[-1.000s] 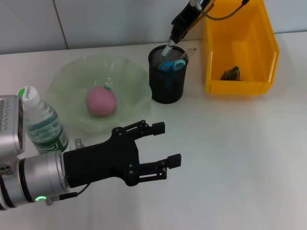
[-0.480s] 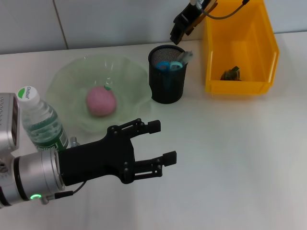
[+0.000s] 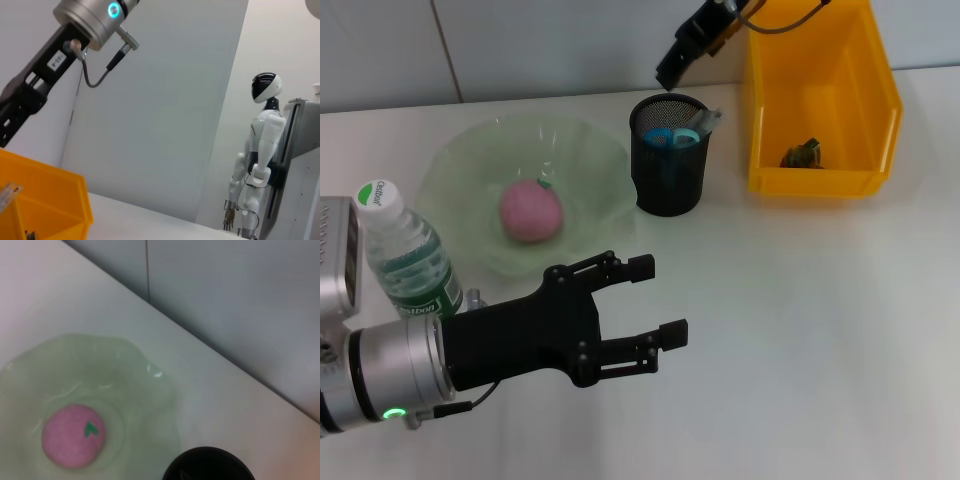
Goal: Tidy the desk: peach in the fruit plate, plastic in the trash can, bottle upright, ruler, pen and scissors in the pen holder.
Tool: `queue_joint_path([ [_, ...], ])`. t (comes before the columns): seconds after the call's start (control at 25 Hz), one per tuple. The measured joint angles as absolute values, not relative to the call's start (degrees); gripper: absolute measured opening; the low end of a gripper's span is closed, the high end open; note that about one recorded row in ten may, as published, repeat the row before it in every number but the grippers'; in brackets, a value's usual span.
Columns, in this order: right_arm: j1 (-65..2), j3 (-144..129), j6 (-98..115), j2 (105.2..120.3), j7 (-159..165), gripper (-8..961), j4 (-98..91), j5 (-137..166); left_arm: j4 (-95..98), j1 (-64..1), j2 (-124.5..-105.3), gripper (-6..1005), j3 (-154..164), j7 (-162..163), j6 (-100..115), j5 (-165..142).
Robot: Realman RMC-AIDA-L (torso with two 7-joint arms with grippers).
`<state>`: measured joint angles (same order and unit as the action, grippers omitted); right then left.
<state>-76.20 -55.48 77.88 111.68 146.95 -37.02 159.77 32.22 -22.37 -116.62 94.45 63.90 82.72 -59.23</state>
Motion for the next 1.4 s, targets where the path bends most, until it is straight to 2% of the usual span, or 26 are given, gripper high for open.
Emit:
queue_joint_path([
  [0.04,-72.7,-55.3,79.3,113.04,146.5,732,-43.8,158.1,32.1,-22.4,-116.63,831,94.6,63.9,82.7,-59.4],
  [0.08,-72.7,-55.3,79.3,113.04,146.5,737,-43.8,158.1,32.1,-22.4,-116.63,831,94.6,63.9,82.7,-59.4],
  [0.16,-67.2,-55.4,80.9,115.04,145.3,746,-54.2,154.0,32.1,-22.3,-116.62,832,94.3,63.9,82.7,-60.5],
  [0.2,-63.8,-55.5,81.5,115.97,144.1,751,-59.5,150.7,32.1,-22.2,-116.63,832,94.1,64.0,82.7,-61.0],
  [0.24,-57.4,-55.8,81.9,117.34,141.4,756,-68.5,142.9,32.1,-22.1,-116.61,832,94.1,64.1,82.7,-61.3],
  [0.28,-57.4,-55.8,81.9,117.34,141.4,761,-68.5,142.9,32.1,-22.1,-116.60,832,94.0,64.1,82.7,-61.5],
  [0.36,-50.6,-55.8,82.0,118.26,137.8,770,-74.9,133.4,32.1,-21.9,-116.33,832,93.8,64.1,82.7,-61.8],
  [0.48,-41.0,-55.9,82.0,118.67,130.5,770,-78.3,118.2,32.0,-21.9,-116.01,832,93.7,63.9,82.7,-62.0],
  [0.64,-28.7,-55.5,84.7,118.74,115.8,770,-74.5,97.0,32.0,-21.4,-114.92,832,93.1,63.5,83.6,-62.1],
  [0.84,-22.1,-51.5,95.5,118.62,101.2,770,-62.9,85.3,31.9,-21.3,-114.36,832,92.6,63.2,83.8,-63.2],
  [0.92,-21.5,-50.3,97.9,118.51,98.4,770,-59.8,84.4,31.8,-21.3,-114.36,832,92.4,63.2,83.8,-63.8],
  [1.0,-20.8,-47.5,102.8,117.76,92.7,770,-52.0,83.7,31.5,-21.2,-114.36,832,92.1,63.1,83.8,-64.3],
  [1.04,-20.8,-46.5,106.2,116.36,88.6,770,-44.9,84.2,30.8,-21.4,-114.35,832,91.7,63.0,83.9,-65.0],
  [1.08,-20.8,-46.5,106.2,116.36,88.6,770,-44.9,84.2,30.6,-21.4,-114.33,832,91.5,63.0,83.9,-65.1],
  [1.24,-21.0,-46.3,108.0,113.32,81.3,770,-32.9,90.6,29.2,-21.7,-114.14,832,91.1,63.0,84.2,-65.2],
  [1.4,-21.1,-46.2,106.8,113.11,78.7,770,-30.8,96.3,28.6,-21.8,-113.72,832,91.0,63.0,84.7,-65.2],
])
